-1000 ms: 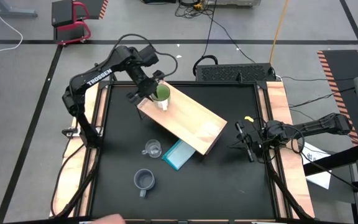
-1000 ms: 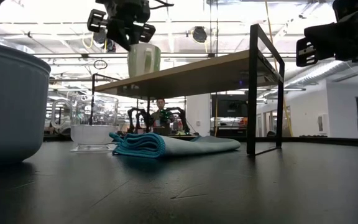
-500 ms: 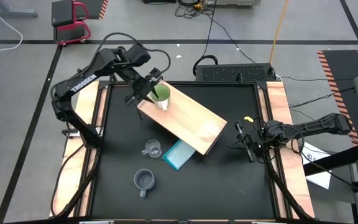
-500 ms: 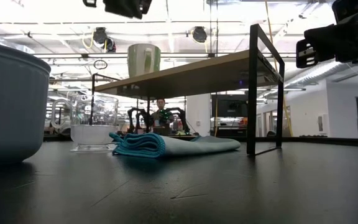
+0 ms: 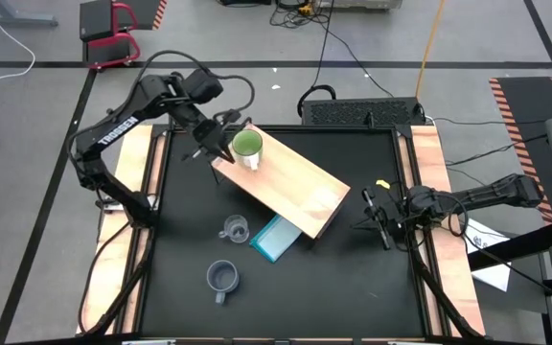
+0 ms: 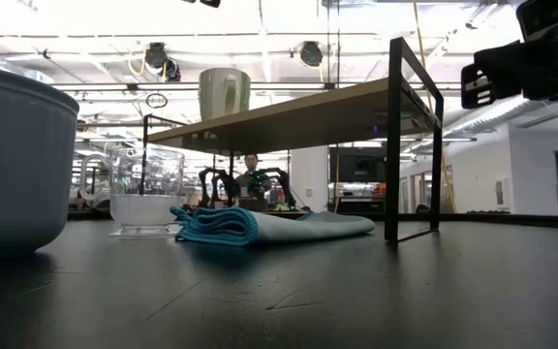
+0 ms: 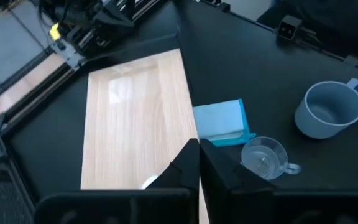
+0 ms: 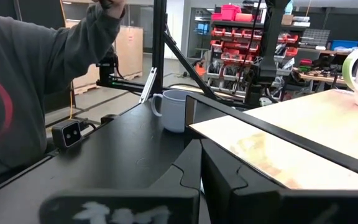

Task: Stack small to large cups/mugs on shelf
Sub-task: Put the blue mug on the shelf

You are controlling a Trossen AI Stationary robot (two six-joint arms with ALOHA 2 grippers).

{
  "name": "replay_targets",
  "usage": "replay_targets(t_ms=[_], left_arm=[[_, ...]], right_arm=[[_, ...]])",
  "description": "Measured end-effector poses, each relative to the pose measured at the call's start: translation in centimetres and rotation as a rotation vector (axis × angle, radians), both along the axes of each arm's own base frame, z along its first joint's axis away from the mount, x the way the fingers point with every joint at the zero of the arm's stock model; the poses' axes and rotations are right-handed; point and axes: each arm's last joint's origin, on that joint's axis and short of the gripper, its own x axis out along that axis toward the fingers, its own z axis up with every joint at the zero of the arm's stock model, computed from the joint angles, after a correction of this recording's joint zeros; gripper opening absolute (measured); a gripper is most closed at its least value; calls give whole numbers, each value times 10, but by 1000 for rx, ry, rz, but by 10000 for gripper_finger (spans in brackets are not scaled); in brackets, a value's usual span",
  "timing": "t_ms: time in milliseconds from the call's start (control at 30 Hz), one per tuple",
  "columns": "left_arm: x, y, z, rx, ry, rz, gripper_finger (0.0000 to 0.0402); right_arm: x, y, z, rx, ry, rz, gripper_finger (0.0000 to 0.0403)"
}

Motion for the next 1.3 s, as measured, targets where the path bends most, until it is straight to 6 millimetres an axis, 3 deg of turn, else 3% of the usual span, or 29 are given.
replay_targets(t_ms=[500, 733, 867, 1133, 1300], left_arm=[[-18, 20, -9, -132, 9, 44, 1], [-42, 23, -15, -159, -48, 69, 1], [-55, 17, -18, -152, -92, 98, 0], [-85, -14, -27, -125, -280, 45, 0], [-90, -25, -40, -125, -356, 85, 0]], right_arm=[[0, 0, 0, 19, 7, 1, 0], [0, 0, -2, 22, 31, 1, 0], [0, 0, -3, 20, 36, 1, 0], [0, 0, -3, 18, 35, 1, 0], [0, 0, -3, 18, 35, 1, 0]])
